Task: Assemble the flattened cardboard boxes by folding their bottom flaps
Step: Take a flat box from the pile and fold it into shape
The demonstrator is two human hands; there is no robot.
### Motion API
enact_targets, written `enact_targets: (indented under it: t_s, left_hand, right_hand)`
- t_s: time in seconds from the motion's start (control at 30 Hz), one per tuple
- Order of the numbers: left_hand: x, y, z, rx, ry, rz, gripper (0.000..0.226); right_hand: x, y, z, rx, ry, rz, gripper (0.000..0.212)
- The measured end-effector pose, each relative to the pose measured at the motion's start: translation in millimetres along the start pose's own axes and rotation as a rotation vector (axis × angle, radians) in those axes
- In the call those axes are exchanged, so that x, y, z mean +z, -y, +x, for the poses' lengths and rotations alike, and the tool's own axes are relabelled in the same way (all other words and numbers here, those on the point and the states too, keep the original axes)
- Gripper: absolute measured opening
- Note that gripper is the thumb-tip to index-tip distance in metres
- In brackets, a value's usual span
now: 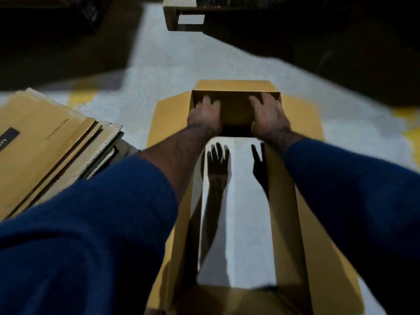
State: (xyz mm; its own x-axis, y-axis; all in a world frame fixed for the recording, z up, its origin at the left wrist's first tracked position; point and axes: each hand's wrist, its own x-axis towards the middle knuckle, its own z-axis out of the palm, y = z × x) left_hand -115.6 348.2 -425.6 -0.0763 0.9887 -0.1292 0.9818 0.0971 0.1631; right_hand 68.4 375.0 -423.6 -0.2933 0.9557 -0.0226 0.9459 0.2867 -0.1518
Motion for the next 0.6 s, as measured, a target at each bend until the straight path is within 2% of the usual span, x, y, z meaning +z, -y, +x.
enact_targets:
  t_s: [0.13,0.27,0.37,0.43,0.5,0.6]
  left_hand:
    - [23,-27,-98,-0.073,0.191,-0.110,0.035]
    - [38,-70,-218,-0.119,0.414,-0.264,0.039]
    - [40,-102,-302,-0.102,0.480,-0.273,0.038]
    - [40,-118,-349,-0.079,0.477,-0.260,0.037]
    - [39,-126,-386,-0.035,0.491,-0.238,0.036]
    - [32,-128,-415,0.050,0.543,-0.161,0.041]
  right_hand:
    - [2,9,-92,0.142,0.030,0.065,0.067]
    - [-20,27,-182,0.325,0.131,0.230,0.063]
    - [-32,33,-250,0.402,0.158,0.384,0.065]
    - [-33,31,-306,0.498,0.107,0.479,0.059]
    - [-32,32,-361,0.633,0.078,0.501,0.051]
    - [-42,35,-412,1.075,0.130,0.500,0.049]
